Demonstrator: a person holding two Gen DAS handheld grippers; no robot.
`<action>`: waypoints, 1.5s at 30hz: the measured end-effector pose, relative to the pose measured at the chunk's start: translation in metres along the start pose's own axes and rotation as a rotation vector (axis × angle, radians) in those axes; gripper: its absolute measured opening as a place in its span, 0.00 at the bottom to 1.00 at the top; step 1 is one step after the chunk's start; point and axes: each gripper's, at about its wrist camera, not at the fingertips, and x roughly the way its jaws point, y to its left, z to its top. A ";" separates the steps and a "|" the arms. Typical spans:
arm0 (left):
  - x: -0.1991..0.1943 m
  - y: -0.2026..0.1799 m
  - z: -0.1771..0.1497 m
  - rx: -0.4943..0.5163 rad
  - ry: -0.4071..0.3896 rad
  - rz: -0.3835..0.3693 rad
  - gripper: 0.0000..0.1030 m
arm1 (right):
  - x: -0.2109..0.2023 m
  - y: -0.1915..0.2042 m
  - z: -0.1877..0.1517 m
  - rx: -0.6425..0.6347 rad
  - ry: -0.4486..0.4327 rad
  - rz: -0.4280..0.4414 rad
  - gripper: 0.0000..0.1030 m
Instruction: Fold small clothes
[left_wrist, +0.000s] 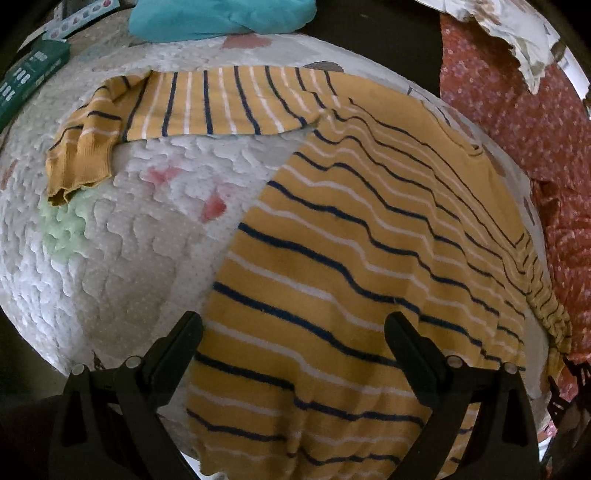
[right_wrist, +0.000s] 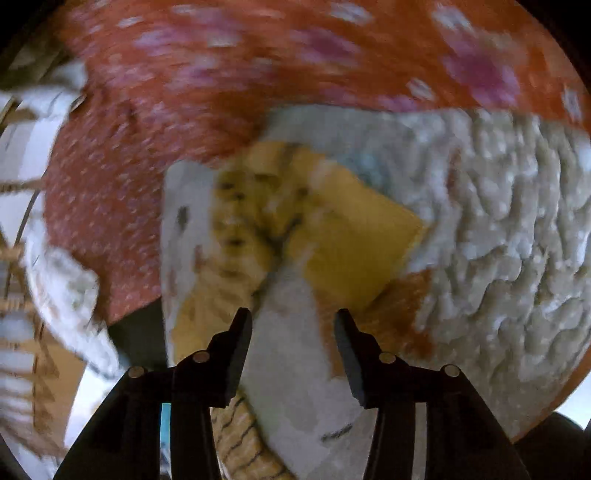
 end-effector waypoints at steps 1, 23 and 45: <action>-0.001 -0.001 -0.003 0.002 -0.004 0.003 0.96 | -0.006 -0.003 0.000 0.020 -0.039 -0.003 0.47; 0.009 0.019 0.020 -0.169 0.070 -0.140 0.96 | -0.006 0.221 -0.065 -0.852 -0.181 -0.243 0.06; -0.019 0.086 0.063 -0.293 -0.014 -0.129 0.96 | 0.277 0.365 -0.439 -1.287 0.410 -0.127 0.05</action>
